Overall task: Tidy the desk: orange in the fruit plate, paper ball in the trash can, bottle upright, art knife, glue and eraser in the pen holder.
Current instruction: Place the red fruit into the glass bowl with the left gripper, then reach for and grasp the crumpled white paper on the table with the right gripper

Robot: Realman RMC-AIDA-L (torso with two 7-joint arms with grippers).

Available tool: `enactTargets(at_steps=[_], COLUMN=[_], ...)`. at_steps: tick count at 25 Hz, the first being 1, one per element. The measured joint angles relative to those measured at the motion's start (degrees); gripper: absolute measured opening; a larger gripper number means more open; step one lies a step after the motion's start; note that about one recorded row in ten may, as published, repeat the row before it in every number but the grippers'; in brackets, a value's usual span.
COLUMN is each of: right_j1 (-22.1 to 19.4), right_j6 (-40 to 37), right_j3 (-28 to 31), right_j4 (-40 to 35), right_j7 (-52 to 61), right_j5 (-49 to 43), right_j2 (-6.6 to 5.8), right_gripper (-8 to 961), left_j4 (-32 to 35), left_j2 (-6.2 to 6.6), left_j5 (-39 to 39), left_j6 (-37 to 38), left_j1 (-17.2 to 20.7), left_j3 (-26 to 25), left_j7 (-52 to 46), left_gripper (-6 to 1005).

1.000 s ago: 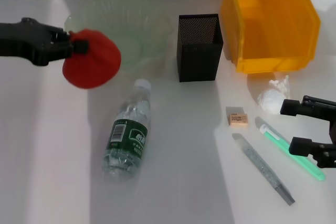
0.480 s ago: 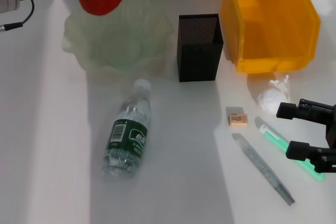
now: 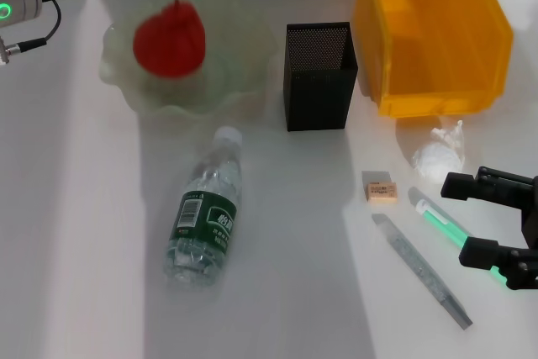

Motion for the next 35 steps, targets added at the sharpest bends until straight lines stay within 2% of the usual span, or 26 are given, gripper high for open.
enactTargets(at_steps=[7,8,9,11,13,16,17,18,20,23,27,28,29,32,35], right_j1=[-0.08,-0.10,-0.13,-0.32,-0.81,-2.08,-2.46,-2.84,-3.24,-3.42,-2.58,-1.65,-1.65,0.51,3.02], right_j6=[-0.36,-0.43,-0.46,-0.49,-0.28,-0.19,-0.42,-0.56,-0.38,0.10,0.28,0.45,0.45,0.76,0.91], right_j3=[0.00,0.01,0.08,0.63,1.84,5.52,7.27,8.98,11.48,12.41,9.65,6.60,6.60,0.98,-3.95], right_j4=[0.00,0.00,-0.01,-0.15,-0.57,-1.19,-2.12,-3.79,-9.43,-22.94,-42.94,-51.46,-51.46,-60.59,-62.48], right_j7=[-0.01,0.00,0.00,0.45,1.02,2.61,4.02,6.01,11.42,22.82,39.29,46.84,46.84,57.32,63.91], right_j5=[0.13,0.15,0.20,0.34,0.37,0.36,0.37,0.36,0.20,-0.15,-1.39,-3.71,-3.71,-9.17,-13.73], right_j2=[0.00,0.00,-0.02,-0.28,-1.06,-3.58,-4.56,-5.28,-6.07,-6.29,-6.05,-5.97,-5.97,-5.93,-5.78], right_gripper=[832,832,832,832,832,832,832,832,832,832,832,832,832,832,832], left_j4=[0.03,0.57,0.57,0.85,0.76,0.39,0.39,0.19,0.00,-0.08,-0.58,-0.58,-1.18,-1.83,-1.84], left_j2=[0.10,0.32,0.32,1.04,2.76,4.74,4.74,5.34,5.61,5.59,4.97,4.97,4.84,4.85,4.82], left_j5=[-1.49,-2.90,-2.90,-5.27,-7.76,-7.65,-7.65,-6.30,-4.52,-3.72,-2.36,-2.36,-2.23,-1.95,-1.37], left_j6=[0.57,3.65,3.65,9.89,20.42,30.76,30.76,34.26,37.10,37.99,38.43,38.43,38.42,38.23,37.93], left_j1=[1.58,2.54,2.54,3.55,5.07,7.01,7.01,7.94,9.29,10.25,11.18,11.18,11.04,10.72,10.65], left_j3=[-0.08,-0.09,-0.09,-0.10,-0.08,0.56,0.56,1.01,1.17,1.19,1.39,1.39,1.40,1.41,1.40], left_j7=[0.13,1.29,1.29,4.25,8.73,12.66,12.66,14.14,15.65,16.47,17.76,17.76,18.55,18.94,18.96], left_gripper=[580,621,663,719,748,792,807,822,851,844,839,839,839,838,837])
